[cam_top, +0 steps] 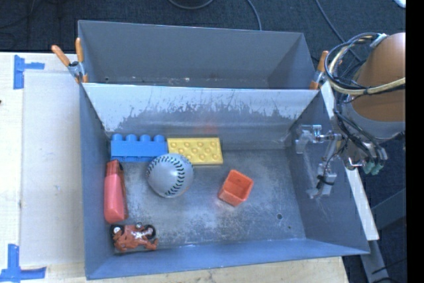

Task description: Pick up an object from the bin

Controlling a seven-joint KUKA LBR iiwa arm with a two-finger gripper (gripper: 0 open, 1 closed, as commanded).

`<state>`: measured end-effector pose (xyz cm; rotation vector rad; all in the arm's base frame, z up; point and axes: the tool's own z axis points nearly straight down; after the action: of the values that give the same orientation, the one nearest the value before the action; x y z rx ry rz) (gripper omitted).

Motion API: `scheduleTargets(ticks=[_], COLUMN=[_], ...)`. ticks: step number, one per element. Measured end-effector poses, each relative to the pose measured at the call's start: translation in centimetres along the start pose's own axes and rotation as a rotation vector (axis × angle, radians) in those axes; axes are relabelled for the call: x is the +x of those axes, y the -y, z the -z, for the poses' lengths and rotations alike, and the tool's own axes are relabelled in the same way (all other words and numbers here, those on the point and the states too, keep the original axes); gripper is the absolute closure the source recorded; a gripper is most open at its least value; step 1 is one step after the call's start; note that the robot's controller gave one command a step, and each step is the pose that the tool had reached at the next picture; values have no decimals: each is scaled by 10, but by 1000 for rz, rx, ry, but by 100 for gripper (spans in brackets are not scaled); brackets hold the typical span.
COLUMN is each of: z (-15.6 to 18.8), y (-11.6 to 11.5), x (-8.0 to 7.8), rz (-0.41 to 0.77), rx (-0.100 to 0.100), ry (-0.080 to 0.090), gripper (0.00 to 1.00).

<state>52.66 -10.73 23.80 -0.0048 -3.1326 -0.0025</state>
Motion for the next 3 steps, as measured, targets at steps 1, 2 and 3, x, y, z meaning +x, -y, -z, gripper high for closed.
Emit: scheduleTargets(ticks=[1, 2, 3], z=[4, -19, -51], y=[0, -27, -79], x=[-2, -24, -29], rz=[3, 87, 116], rx=[1, 3, 1], ry=[8, 9, 7], gripper=[0, 0, 0])
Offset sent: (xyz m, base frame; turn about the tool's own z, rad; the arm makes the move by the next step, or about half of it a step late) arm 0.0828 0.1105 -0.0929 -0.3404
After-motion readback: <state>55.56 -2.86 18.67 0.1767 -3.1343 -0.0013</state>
